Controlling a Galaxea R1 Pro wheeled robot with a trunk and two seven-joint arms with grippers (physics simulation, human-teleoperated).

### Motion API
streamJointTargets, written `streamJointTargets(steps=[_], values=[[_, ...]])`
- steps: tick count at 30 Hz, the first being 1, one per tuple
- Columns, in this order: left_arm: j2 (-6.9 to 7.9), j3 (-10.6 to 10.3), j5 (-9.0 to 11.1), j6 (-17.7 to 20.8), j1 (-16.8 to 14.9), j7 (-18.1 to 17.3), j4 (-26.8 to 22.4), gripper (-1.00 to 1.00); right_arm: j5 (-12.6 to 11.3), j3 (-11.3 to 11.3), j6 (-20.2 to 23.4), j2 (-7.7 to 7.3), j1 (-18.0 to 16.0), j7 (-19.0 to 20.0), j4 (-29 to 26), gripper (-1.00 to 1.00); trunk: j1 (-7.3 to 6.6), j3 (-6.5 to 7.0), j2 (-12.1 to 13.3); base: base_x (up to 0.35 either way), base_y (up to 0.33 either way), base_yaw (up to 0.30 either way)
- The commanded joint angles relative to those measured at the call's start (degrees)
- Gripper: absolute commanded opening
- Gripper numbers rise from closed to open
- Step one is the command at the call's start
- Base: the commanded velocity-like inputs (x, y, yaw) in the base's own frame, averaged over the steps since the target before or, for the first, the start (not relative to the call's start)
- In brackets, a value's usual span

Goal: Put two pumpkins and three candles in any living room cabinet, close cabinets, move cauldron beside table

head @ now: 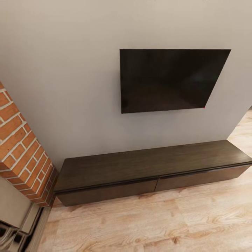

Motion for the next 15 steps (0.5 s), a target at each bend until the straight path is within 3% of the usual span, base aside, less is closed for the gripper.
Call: streamJointTargets(steps=[1, 15], values=[[-0.04, -0.5, 0.3, 0.2, 0.0, 0.2, -0.1, 1.00, -0.6, 0.5, -0.2, 0.01, 0.0, -0.1, 0.0, 1.00, -0.20, 0.10, 0.3, -0.013, 0.000, 0.000], [-1.35, -0.5, 0.5, 0.1, 0.5, 0.3, 0.0, 1.00, -0.6, 0.5, -0.2, -0.02, 0.0, -0.1, 0.1, 1.00, -3.05, 2.43, 5.5, -0.048, 0.000, 0.000]])
